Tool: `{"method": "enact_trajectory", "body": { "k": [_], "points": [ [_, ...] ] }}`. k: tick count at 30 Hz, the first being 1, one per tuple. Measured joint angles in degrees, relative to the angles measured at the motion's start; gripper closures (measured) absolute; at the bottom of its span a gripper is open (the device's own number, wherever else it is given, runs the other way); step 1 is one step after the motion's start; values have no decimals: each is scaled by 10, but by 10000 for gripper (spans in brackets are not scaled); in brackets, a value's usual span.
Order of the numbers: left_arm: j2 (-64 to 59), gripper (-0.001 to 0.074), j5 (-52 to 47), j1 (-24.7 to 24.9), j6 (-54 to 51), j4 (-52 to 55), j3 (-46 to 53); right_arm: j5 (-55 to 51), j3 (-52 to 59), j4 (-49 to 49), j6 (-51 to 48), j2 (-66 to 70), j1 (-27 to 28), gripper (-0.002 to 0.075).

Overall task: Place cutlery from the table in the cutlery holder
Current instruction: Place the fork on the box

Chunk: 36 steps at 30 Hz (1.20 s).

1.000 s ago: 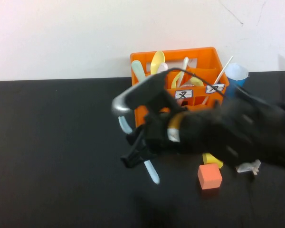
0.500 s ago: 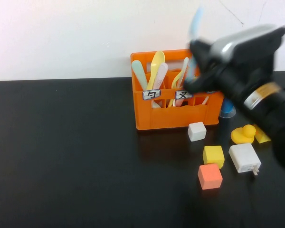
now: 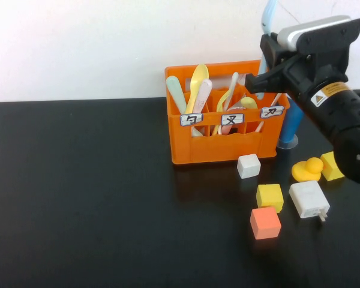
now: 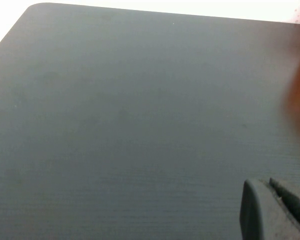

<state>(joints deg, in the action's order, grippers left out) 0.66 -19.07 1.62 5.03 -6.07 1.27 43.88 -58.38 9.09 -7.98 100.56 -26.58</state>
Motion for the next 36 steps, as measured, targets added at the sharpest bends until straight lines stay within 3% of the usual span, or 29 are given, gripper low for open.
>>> {"method": "enact_trajectory", "body": {
  "k": [8, 19, 36],
  "points": [
    [0, 736, 0, 0, 0, 0, 0, 33, -4, -32, 5, 14, 1, 678],
    [0, 736, 0, 0, 0, 0, 0, 100, -35, -227, 136, 14, 1, 679],
    [0, 736, 0, 0, -1, 0, 0, 91, -39, -228, 142, 63, 1, 680]
  ]
}}
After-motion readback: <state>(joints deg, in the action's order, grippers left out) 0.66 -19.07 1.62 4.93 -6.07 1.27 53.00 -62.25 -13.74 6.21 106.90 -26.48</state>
